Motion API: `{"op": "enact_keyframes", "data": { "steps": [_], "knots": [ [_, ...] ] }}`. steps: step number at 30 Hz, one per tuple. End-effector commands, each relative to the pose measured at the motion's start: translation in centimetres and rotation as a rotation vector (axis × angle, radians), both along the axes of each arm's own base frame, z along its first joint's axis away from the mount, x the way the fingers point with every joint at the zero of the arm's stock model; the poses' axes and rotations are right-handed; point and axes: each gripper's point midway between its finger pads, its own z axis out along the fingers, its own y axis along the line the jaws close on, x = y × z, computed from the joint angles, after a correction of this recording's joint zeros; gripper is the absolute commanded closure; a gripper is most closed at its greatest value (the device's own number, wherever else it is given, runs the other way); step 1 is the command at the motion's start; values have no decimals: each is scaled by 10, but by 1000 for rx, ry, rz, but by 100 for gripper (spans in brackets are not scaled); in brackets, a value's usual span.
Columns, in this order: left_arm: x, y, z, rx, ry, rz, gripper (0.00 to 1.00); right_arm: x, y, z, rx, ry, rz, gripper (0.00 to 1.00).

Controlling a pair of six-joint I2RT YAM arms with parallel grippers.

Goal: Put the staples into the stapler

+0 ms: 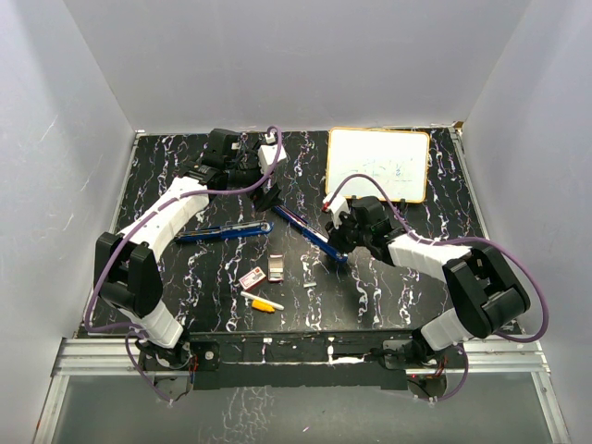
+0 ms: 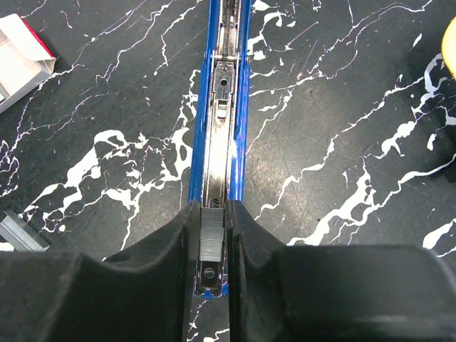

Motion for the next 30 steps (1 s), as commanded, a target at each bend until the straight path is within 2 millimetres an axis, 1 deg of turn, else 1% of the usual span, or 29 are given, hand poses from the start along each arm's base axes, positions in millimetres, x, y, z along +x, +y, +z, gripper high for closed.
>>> {"op": "enact_keyframes", "data": {
  "steps": [1, 8, 11, 13, 18, 23, 27, 30],
  "knots": [
    [-6, -2, 40, -41, -75, -23, 3, 2, -3, 1, -28, 14, -7, 77],
    [-6, -2, 40, -38, -76, -25, 3, 1, -4, -3, -35, 32, -9, 74],
    [-7, -1, 39, -35, -77, -25, 3, 3, -2, 1, -29, 25, -9, 72],
    [-7, -1, 38, -32, -77, -25, 3, 6, 0, 10, -14, 12, -9, 71],
    [-7, 1, 38, -28, -78, -21, 3, 13, 11, 40, 40, -32, 15, 66],
    [-4, 3, 38, -17, -87, -1, 3, 14, 19, 59, 70, -45, 49, 58],
    [3, 10, 36, 5, -93, 50, 3, 9, 19, 67, 58, -73, 102, 53],
    [13, 21, 38, 12, -81, 141, 3, -4, 21, 75, 64, -92, 179, 51]
  ]
}}
